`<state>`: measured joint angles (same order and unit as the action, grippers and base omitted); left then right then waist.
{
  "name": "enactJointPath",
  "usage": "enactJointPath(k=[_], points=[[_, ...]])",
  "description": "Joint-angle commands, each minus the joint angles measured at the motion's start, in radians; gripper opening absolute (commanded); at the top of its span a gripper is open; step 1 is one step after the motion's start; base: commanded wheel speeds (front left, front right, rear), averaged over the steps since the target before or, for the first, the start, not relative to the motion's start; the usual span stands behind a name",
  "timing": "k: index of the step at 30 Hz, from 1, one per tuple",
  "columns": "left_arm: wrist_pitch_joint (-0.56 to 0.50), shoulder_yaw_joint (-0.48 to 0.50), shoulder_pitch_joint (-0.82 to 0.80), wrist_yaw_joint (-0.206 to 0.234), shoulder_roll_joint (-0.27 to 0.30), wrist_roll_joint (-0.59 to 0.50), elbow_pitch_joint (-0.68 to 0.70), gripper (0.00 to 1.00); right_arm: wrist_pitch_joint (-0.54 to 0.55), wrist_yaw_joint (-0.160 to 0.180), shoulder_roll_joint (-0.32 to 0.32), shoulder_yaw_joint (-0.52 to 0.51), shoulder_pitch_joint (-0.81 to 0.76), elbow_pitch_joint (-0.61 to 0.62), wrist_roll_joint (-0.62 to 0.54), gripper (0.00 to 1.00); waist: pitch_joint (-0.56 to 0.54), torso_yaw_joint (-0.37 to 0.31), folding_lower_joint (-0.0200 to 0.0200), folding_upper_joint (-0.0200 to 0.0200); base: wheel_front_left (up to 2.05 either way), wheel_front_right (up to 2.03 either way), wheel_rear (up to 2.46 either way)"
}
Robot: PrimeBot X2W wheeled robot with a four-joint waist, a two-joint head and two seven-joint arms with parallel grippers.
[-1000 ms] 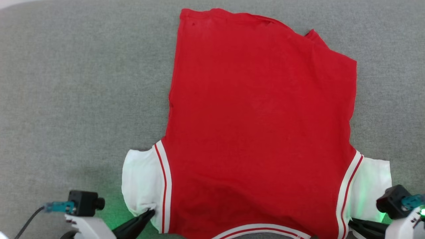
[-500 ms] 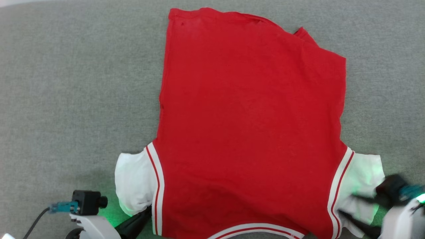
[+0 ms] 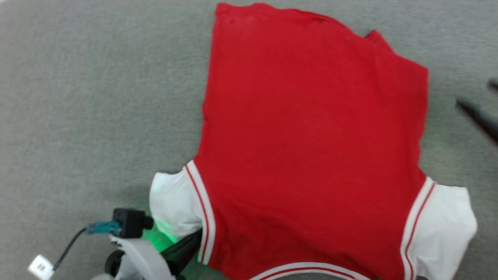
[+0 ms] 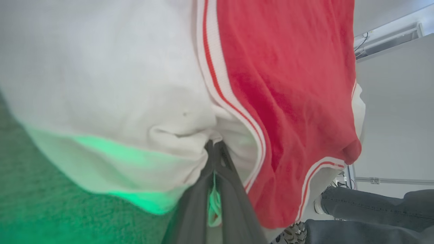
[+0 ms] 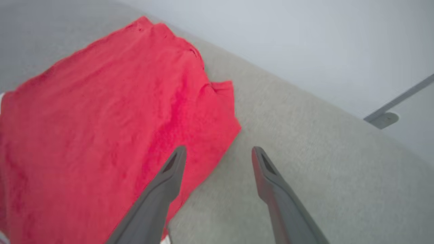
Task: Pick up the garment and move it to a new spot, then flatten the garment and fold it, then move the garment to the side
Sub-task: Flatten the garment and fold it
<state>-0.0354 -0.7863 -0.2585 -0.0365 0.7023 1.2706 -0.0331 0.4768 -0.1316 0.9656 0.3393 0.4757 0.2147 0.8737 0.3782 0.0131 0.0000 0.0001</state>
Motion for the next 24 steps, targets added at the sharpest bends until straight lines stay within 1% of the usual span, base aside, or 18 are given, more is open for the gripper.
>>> enactJointPath(k=[1,5,9,11,13,16,20,24], points=[[-0.014,-0.014,-0.031,-0.005,-0.040,-0.006,-0.019,0.00,0.024,0.002,-0.032,0.016,0.088,-0.049,-0.010,1.00,0.044,0.055,0.0000,-0.0001,0.00,0.00,0.00],[-0.020,-0.023,-0.080,-0.020,-0.074,-0.024,-0.043,0.00,0.095,0.002,-0.110,0.083,0.332,-0.252,-0.060,1.00,0.087,0.109,0.0000,-0.0001,0.00,0.00,0.00],[-0.027,-0.035,-0.116,-0.037,-0.097,-0.039,-0.060,0.00,0.165,0.002,-0.152,0.169,0.522,-0.451,-0.098,1.00,0.130,0.164,0.0000,-0.0001,0.00,0.00,0.00],[-0.029,-0.042,-0.128,-0.043,-0.109,-0.045,-0.068,0.00,0.210,0.002,-0.166,0.207,0.583,-0.526,-0.070,1.00,0.150,0.189,0.0000,-0.0001,0.00,0.00,0.00],[-0.033,-0.049,-0.139,-0.050,-0.120,-0.050,-0.078,0.00,0.256,0.002,-0.159,0.240,0.634,-0.578,-0.042,1.00,0.169,0.214,0.0000,-0.0001,0.00,0.00,0.00],[-0.028,-0.056,-0.150,-0.053,-0.130,-0.057,-0.092,0.00,0.307,0.002,-0.170,0.270,0.696,-0.653,-0.017,1.00,0.199,0.232,0.0000,-0.0001,0.00,0.00,0.00],[-0.022,-0.063,-0.164,-0.056,-0.140,-0.062,-0.108,0.00,0.358,0.002,-0.173,0.331,0.748,-0.693,0.014,1.00,0.229,0.243,0.0000,-0.0001,0.00,0.00,0.00],[-0.018,-0.059,-0.178,-0.059,-0.146,-0.058,-0.124,0.00,0.414,0.002,-0.185,0.399,0.754,-0.709,0.046,1.00,0.240,0.238,0.0000,-0.0001,0.00,0.00,0.00]])
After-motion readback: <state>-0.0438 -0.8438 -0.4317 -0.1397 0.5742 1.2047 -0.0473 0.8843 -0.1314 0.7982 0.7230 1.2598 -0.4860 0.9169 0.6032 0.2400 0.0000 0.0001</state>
